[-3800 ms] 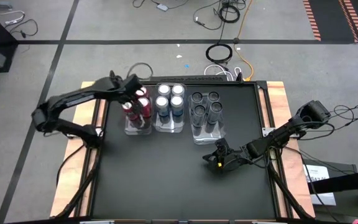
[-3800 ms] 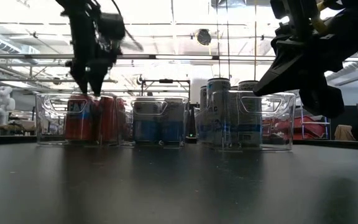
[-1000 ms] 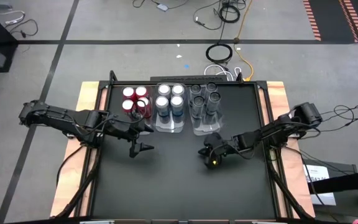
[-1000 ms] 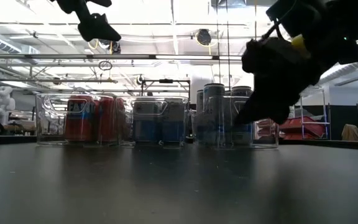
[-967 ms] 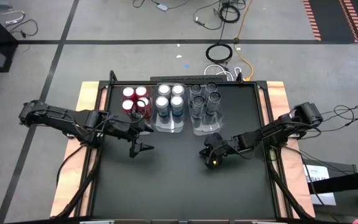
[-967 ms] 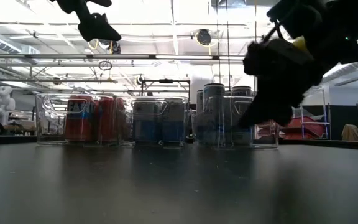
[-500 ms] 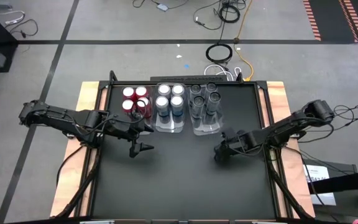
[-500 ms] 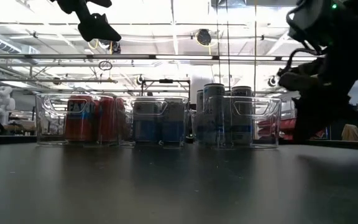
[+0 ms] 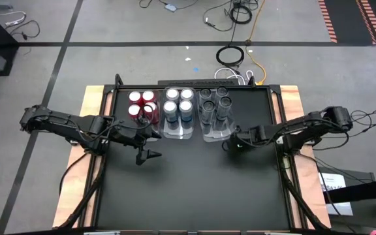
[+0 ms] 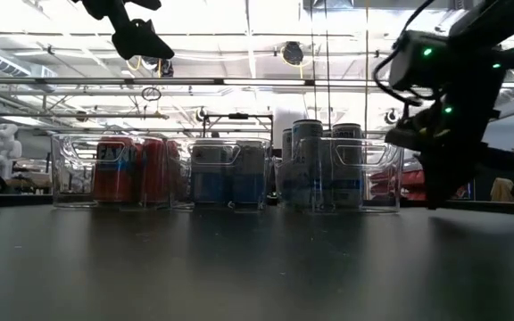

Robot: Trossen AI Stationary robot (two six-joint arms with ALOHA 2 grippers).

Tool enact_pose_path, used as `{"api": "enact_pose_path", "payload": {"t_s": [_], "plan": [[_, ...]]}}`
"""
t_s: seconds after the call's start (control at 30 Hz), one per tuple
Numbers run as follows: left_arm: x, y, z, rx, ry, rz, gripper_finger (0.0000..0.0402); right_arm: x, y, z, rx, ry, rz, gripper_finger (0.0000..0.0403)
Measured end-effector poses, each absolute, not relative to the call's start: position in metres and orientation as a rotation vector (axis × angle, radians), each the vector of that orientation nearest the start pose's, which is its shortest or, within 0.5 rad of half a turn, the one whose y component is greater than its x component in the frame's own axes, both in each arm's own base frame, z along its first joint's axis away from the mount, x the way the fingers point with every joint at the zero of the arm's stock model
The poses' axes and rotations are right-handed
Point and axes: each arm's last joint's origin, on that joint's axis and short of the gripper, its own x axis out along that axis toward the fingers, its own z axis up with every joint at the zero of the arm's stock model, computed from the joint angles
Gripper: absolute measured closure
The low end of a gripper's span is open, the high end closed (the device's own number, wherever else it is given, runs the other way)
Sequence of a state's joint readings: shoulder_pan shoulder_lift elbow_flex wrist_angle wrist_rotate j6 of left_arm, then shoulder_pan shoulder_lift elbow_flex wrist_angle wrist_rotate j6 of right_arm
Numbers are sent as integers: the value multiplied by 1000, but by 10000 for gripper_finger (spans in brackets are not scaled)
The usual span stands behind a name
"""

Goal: Sort soda cans
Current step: Adjust the right transparent bin

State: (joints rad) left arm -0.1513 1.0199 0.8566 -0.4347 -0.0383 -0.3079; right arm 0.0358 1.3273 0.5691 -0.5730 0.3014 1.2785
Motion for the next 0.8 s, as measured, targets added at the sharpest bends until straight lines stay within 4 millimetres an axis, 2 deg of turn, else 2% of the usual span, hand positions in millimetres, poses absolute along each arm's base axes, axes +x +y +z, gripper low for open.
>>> {"api": "enact_pose_path", "payload": {"t_s": [0.13,0.23,0.4,0.57,0.8], "plan": [[211,-31,293,-244,607,-22,10,208,-11,137,856,1017,-868,403],[211,-32,293,-249,610,-36,10,219,-15,136,849,988,-765,403],[211,-32,293,-252,612,-46,10,228,-15,136,856,937,-692,403],[211,-32,293,-252,612,-49,10,232,-15,137,784,933,-598,403],[211,-32,293,-252,612,-49,10,244,-15,144,679,837,-435,403]]}}
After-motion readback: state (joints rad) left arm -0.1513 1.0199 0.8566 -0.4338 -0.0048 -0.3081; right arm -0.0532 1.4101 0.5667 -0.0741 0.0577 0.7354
